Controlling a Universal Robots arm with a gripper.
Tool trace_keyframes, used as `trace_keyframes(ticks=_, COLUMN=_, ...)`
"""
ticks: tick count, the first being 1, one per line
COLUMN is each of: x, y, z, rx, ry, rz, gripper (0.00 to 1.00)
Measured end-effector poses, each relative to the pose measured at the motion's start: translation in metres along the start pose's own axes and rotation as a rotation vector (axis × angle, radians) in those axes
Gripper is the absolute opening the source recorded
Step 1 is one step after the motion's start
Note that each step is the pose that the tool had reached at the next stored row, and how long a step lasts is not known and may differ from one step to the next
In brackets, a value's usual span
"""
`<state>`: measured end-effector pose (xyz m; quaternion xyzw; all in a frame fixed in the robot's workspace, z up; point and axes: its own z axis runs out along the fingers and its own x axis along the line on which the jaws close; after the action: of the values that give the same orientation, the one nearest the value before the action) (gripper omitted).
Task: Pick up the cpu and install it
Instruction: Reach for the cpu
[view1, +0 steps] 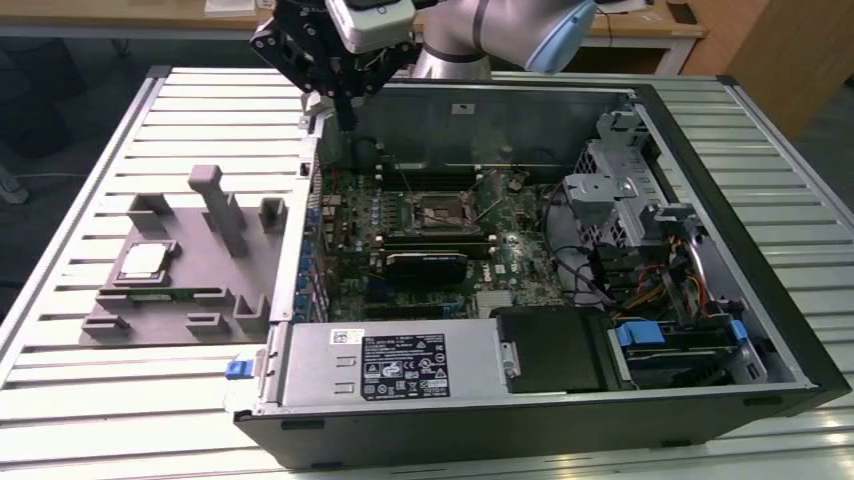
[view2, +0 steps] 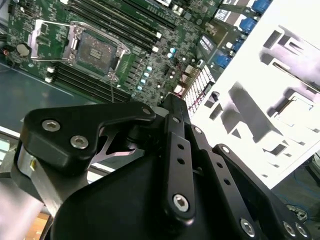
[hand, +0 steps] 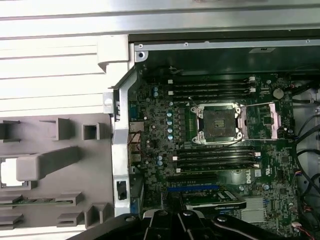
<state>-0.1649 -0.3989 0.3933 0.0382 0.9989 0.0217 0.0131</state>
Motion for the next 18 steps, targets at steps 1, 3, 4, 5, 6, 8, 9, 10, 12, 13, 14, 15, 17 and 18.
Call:
trace_keyframes(ticks=1, x=0.0016, y=-0.0001, z=0.0000, rx=0.0000, ry=0.0000, rz=0.000, gripper=0.11)
trace_keyframes(ticks=3, x=0.0048, y=-0.0004, z=-0.0001, rx=0.0000, ry=0.0000, rz=0.000, gripper=0.11)
trace_keyframes(ticks=4, x=0.0064, y=-0.0005, z=-0.0001, rx=0.0000, ry=0.0000, rz=0.000, gripper=0.11)
trace_keyframes(ticks=5, x=0.0080, y=-0.0006, z=-0.0002, rx=0.0000, ry=0.0000, rz=0.000, gripper=0.11)
trace_keyframes(ticks=6, x=0.0097, y=-0.0007, z=-0.0002, rx=-0.0001, ry=0.0000, rz=0.000, gripper=0.11)
trace_keyframes(ticks=8, x=0.0127, y=-0.0010, z=-0.0003, rx=0.0000, ry=0.0000, rz=0.000, gripper=0.11)
trace_keyframes(ticks=9, x=0.0141, y=-0.0011, z=-0.0003, rx=0.0000, ry=0.0000, rz=0.000, gripper=0.11)
trace_keyframes(ticks=10, x=0.0156, y=-0.0012, z=-0.0003, rx=0.0000, ry=0.0000, rz=0.000, gripper=0.11)
trace_keyframes(ticks=12, x=0.0189, y=-0.0014, z=-0.0004, rx=0.0000, ry=0.0000, rz=0.000, gripper=0.11)
trace_keyframes(ticks=13, x=0.0205, y=-0.0016, z=-0.0004, rx=0.0000, ry=0.0000, rz=0.000, gripper=0.11)
trace_keyframes(ticks=14, x=0.0221, y=-0.0017, z=-0.0004, rx=0.0000, ry=0.0000, rz=0.000, gripper=0.11)
trace_keyframes(ticks=15, x=0.0237, y=-0.0018, z=-0.0005, rx=-0.0001, ry=-0.0001, rz=0.000, gripper=0.11)
trace_keyframes(ticks=17, x=0.0270, y=-0.0021, z=-0.0005, rx=-0.0001, ry=0.0000, rz=0.000, gripper=0.11)
trace_keyframes(ticks=18, x=0.0286, y=-0.0022, z=-0.0006, rx=0.0000, ry=0.0000, rz=0.000, gripper=0.11)
